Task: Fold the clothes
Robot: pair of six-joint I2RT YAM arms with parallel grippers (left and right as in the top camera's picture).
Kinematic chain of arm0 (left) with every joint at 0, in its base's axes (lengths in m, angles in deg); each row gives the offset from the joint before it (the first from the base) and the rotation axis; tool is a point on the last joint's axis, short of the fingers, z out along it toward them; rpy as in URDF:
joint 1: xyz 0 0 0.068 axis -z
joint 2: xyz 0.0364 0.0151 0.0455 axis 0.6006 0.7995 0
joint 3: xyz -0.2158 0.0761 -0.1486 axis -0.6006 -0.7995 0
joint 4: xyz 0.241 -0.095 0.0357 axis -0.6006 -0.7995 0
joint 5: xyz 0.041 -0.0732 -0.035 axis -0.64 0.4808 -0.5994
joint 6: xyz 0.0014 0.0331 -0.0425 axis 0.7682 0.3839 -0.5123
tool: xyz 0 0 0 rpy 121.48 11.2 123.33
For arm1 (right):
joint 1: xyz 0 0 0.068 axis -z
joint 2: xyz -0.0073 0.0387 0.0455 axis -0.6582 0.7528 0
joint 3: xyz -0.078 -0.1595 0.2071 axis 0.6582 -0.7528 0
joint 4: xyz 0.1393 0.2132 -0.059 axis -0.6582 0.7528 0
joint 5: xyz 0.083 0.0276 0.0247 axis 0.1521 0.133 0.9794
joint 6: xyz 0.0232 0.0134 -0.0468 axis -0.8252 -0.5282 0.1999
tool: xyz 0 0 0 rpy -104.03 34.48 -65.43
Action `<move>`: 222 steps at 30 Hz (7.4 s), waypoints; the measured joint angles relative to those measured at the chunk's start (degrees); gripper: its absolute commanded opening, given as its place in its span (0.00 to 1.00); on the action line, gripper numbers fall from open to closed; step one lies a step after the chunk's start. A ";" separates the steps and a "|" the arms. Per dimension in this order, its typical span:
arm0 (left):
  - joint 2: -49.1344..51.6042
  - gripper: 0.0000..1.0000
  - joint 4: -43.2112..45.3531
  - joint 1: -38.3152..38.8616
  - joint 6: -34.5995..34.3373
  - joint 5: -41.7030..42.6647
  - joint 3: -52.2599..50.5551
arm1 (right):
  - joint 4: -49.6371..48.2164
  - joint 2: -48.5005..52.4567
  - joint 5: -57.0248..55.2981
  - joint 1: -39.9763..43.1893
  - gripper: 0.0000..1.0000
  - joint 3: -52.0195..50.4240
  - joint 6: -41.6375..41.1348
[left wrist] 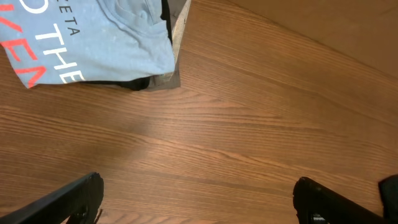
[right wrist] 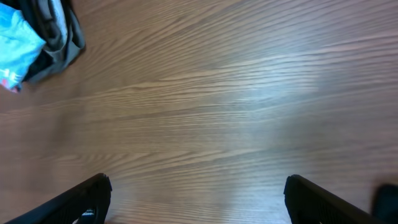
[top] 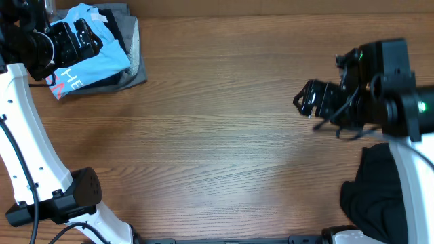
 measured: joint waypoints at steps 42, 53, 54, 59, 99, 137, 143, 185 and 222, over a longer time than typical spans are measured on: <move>0.02 1.00 0.00 0.00 0.00 -0.20 0.00 | 2.95 -13.49 -27.08 -24.79 1.00 0.00 -18.05; 0.00 1.00 0.00 0.00 0.00 -0.22 0.00 | 2.93 -13.49 -27.50 -24.76 1.00 0.00 -18.03; 0.00 1.00 0.00 0.00 0.00 -0.22 0.00 | 2.93 -13.49 -27.52 -24.79 1.00 0.00 -18.05; 0.02 1.00 0.00 0.00 0.00 -0.20 0.00 | 3.04 -13.38 -27.85 -24.79 1.00 0.00 -18.05; 0.00 1.00 -0.02 0.00 0.00 -0.44 -0.02 | -48.63 -56.39 -20.33 -4.70 1.00 -64.30 -13.00; 0.00 1.00 0.00 0.00 0.00 -0.42 -0.02 | -80.46 -76.67 -10.32 4.79 1.00 -95.78 1.22; 0.02 1.00 0.00 0.00 0.00 -0.42 -0.02 | -80.46 -76.67 -10.32 5.55 1.00 -95.78 1.97; 0.00 1.00 0.00 0.00 0.00 -0.85 -0.02 | -80.43 -76.67 -10.27 5.60 1.00 -95.78 2.34; -81.53 1.00 36.87 15.39 -8.22 -17.49 -87.01 | -80.52 -76.67 -10.27 5.62 1.00 -95.78 2.36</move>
